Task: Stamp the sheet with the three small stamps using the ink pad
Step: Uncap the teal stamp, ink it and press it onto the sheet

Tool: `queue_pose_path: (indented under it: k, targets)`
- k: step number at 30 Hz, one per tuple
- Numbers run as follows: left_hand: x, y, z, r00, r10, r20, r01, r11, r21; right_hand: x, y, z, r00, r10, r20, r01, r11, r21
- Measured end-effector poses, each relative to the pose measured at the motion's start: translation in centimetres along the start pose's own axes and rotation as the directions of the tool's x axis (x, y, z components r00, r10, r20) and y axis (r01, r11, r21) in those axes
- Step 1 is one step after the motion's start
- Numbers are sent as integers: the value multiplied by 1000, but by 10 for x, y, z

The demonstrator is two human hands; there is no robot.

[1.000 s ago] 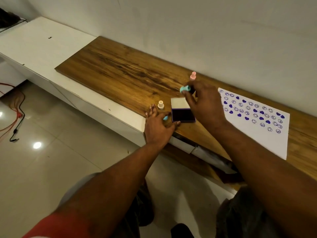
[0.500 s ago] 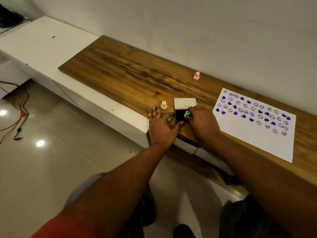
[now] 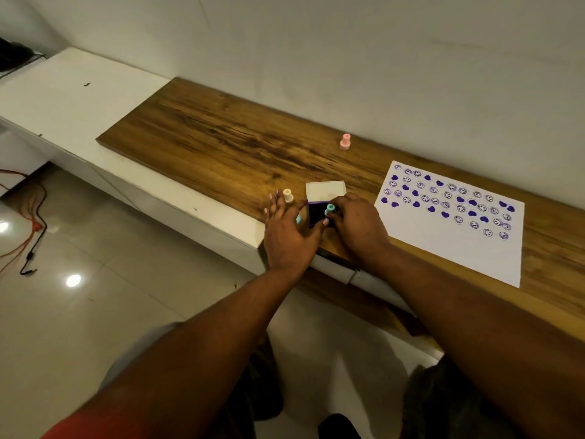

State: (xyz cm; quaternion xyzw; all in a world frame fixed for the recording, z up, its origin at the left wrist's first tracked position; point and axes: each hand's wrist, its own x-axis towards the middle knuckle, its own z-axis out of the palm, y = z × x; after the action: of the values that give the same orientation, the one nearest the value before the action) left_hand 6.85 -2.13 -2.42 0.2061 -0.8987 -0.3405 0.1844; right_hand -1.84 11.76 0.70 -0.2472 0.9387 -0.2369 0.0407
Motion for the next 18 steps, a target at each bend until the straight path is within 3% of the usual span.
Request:
queue_pose_path:
  k: [4,7,11,14,18]
  targets:
    - [-2,24,2,995,59,-76,-62,997,-41,12,2,-40,989,-8,-151,41,976,216]
    - [-5,42,11,970,240,31,-241,969,45,18,29,-81,952,31,-305,58,958,279]
    - [-8,71,38,831,401,385,-539,752,381,4,93,-101,947,201,-251,-137,959,249]
    - [-14,89,63,770,401,497,-607,701,375,-6,123,-99,944,256,-209,-208,952,226]
    - [-16,99,93,696,458,552,-686,652,323,-15,144,-87,962,212,-170,-177,963,202]
